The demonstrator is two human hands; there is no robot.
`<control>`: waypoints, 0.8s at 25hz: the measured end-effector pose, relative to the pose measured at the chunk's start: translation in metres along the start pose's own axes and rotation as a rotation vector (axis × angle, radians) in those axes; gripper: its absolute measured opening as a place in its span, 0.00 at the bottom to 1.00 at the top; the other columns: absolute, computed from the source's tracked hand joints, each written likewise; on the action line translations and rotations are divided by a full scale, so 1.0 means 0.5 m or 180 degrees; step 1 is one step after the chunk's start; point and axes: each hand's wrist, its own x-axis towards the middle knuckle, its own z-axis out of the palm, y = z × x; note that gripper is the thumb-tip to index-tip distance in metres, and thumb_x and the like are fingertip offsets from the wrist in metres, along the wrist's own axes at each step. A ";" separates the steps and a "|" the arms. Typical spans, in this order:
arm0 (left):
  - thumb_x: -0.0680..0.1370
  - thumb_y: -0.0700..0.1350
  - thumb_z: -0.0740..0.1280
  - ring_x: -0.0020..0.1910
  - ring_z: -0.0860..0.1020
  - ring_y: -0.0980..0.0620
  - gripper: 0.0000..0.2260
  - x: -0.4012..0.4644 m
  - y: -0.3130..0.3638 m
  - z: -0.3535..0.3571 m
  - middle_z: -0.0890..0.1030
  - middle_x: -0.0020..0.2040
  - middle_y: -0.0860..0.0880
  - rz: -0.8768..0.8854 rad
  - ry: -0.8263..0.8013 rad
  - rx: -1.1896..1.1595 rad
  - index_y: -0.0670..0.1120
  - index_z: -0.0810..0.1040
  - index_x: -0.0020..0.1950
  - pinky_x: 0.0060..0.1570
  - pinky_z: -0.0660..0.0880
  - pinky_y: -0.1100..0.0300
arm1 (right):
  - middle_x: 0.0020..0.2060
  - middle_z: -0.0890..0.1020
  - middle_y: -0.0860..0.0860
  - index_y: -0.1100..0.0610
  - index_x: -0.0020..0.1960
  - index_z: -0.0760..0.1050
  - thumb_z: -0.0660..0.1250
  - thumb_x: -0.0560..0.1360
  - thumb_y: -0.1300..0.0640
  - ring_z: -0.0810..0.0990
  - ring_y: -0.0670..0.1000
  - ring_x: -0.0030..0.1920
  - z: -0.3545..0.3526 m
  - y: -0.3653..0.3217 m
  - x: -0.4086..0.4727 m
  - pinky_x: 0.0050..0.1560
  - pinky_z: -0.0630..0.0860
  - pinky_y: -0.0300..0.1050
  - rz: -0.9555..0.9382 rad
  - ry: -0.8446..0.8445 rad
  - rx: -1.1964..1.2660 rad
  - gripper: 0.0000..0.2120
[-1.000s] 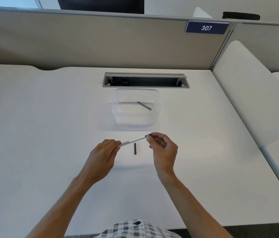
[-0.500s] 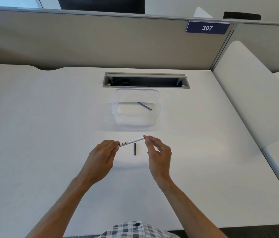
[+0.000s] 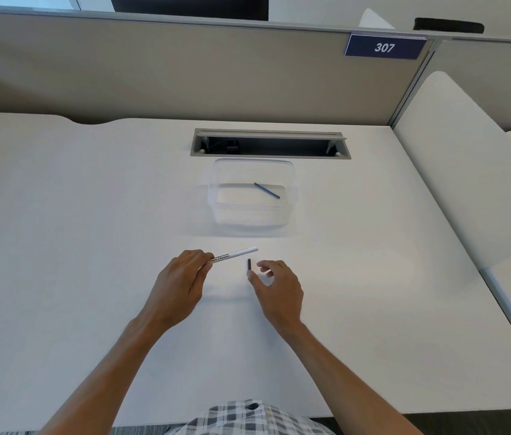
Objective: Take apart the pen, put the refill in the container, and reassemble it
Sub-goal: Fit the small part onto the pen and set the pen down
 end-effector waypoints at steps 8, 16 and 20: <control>0.81 0.43 0.58 0.42 0.74 0.50 0.08 -0.001 -0.006 0.000 0.76 0.41 0.53 -0.0029 0.0022 0.0027 0.45 0.77 0.52 0.40 0.74 0.54 | 0.43 0.83 0.43 0.48 0.46 0.80 0.69 0.72 0.47 0.77 0.48 0.48 0.031 -0.002 0.029 0.41 0.69 0.43 0.0039 -0.0078 -0.0615 0.07; 0.80 0.44 0.57 0.42 0.74 0.50 0.09 0.000 -0.012 -0.004 0.76 0.41 0.53 -0.0075 0.0022 0.0036 0.45 0.77 0.53 0.40 0.74 0.54 | 0.40 0.83 0.42 0.48 0.45 0.79 0.67 0.77 0.50 0.80 0.44 0.43 -0.002 0.012 0.012 0.40 0.71 0.41 0.0004 0.0004 -0.0049 0.04; 0.80 0.44 0.58 0.42 0.74 0.51 0.08 0.000 -0.015 -0.010 0.77 0.41 0.53 -0.0067 0.0068 0.0056 0.46 0.76 0.52 0.40 0.74 0.55 | 0.37 0.86 0.43 0.49 0.45 0.79 0.68 0.78 0.55 0.83 0.42 0.44 -0.057 0.007 0.005 0.38 0.74 0.38 0.0131 0.0045 0.1159 0.04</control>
